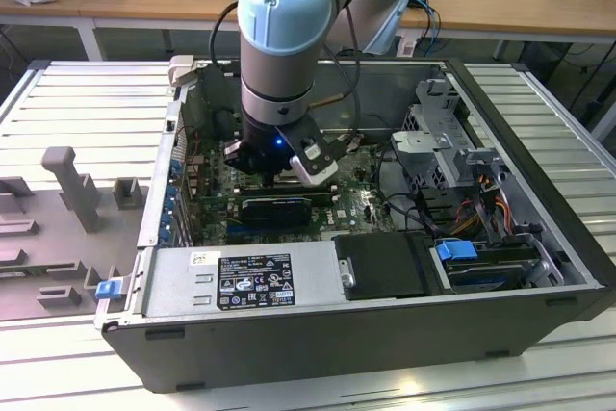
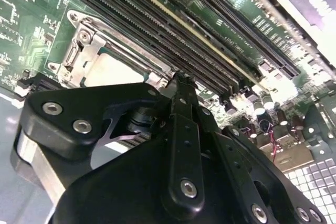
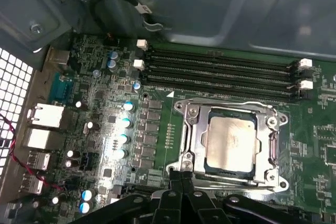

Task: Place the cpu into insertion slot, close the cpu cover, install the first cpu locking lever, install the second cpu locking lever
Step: 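Install the second cpu locking lever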

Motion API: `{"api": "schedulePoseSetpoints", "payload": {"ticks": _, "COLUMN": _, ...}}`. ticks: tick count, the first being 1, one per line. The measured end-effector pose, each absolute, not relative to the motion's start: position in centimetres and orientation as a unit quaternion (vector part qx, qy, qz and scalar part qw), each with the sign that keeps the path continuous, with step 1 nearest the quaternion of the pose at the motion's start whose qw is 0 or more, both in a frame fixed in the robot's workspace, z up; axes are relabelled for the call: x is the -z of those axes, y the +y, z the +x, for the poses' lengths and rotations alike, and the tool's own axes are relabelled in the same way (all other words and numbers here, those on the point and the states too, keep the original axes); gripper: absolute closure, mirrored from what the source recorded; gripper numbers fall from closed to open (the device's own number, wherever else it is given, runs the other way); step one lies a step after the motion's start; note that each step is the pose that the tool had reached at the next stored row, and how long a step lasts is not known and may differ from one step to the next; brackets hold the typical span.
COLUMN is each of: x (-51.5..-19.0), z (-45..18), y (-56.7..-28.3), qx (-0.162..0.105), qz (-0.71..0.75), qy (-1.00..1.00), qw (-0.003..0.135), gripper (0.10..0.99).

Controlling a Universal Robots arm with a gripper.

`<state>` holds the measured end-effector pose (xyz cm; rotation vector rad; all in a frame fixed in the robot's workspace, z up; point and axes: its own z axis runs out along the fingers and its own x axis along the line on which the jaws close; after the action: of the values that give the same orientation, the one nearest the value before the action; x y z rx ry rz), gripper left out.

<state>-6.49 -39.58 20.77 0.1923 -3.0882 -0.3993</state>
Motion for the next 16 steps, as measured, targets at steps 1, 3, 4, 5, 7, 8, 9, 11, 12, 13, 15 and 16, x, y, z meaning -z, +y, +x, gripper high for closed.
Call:
{"api": "schedulePoseSetpoints", "payload": {"ticks": 1, "x": -20.7, "z": -6.5, "y": -39.6, "qx": 0.13, "qz": 0.062, "qy": -0.99, "qw": 0.011, "gripper": 0.98}}
{"api": "schedulePoseSetpoints", "payload": {"ticks": 3, "x": -20.4, "z": -6.6, "y": -39.6, "qx": 0.135, "qz": 0.063, "qy": -0.989, "qw": 0.01, "gripper": 0.98}}
{"api": "schedulePoseSetpoints", "payload": {"ticks": 4, "x": -20.4, "z": -6.6, "y": -39.6, "qx": 0.137, "qz": 0.063, "qy": -0.989, "qw": 0.01, "gripper": 0.98}}
{"api": "schedulePoseSetpoints", "payload": {"ticks": 5, "x": -20.3, "z": -6.6, "y": -39.7, "qx": 0.139, "qz": 0.063, "qy": -0.988, "qw": 0.009, "gripper": 0.98}}
{"api": "schedulePoseSetpoints", "payload": {"ticks": 7, "x": -20.3, "z": -6.6, "y": -39.9, "qx": 0.142, "qz": 0.063, "qy": -0.988, "qw": 0.009, "gripper": 0.98}}
{"api": "schedulePoseSetpoints", "payload": {"ticks": 8, "x": -20.3, "z": -6.6, "y": -40.1, "qx": 0.144, "qz": 0.063, "qy": -0.987, "qw": 0.009, "gripper": 0.98}}
{"api": "schedulePoseSetpoints", "payload": {"ticks": 9, "x": -20.3, "z": -6.6, "y": -40.3, "qx": 0.146, "qz": 0.063, "qy": -0.987, "qw": 0.009, "gripper": 0.98}}
{"api": "schedulePoseSetpoints", "payload": {"ticks": 11, "x": -20.3, "z": -6.7, "y": -40.3, "qx": 0.149, "qz": 0.063, "qy": -0.987, "qw": 0.009, "gripper": 0.98}}
{"api": "schedulePoseSetpoints", "payload": {"ticks": 12, "x": -20.3, "z": -6.7, "y": -40.4, "qx": 0.151, "qz": 0.063, "qy": -0.986, "qw": 0.009, "gripper": 0.98}}
{"api": "schedulePoseSetpoints", "payload": {"ticks": 13, "x": -20.3, "z": -6.7, "y": -40.4, "qx": 0.155, "qz": 0.063, "qy": -0.986, "qw": 0.008, "gripper": 0.98}}
{"api": "schedulePoseSetpoints", "payload": {"ticks": 15, "x": -20.2, "z": -6.7, "y": -40.5, "qx": 0.162, "qz": 0.063, "qy": -0.985, "qw": 0.008, "gripper": 0.98}}
{"api": "schedulePoseSetpoints", "payload": {"ticks": 16, "x": -20.1, "z": -6.7, "y": -40.6, "qx": 0.164, "qz": 0.063, "qy": -0.984, "qw": 0.008, "gripper": 0.98}}
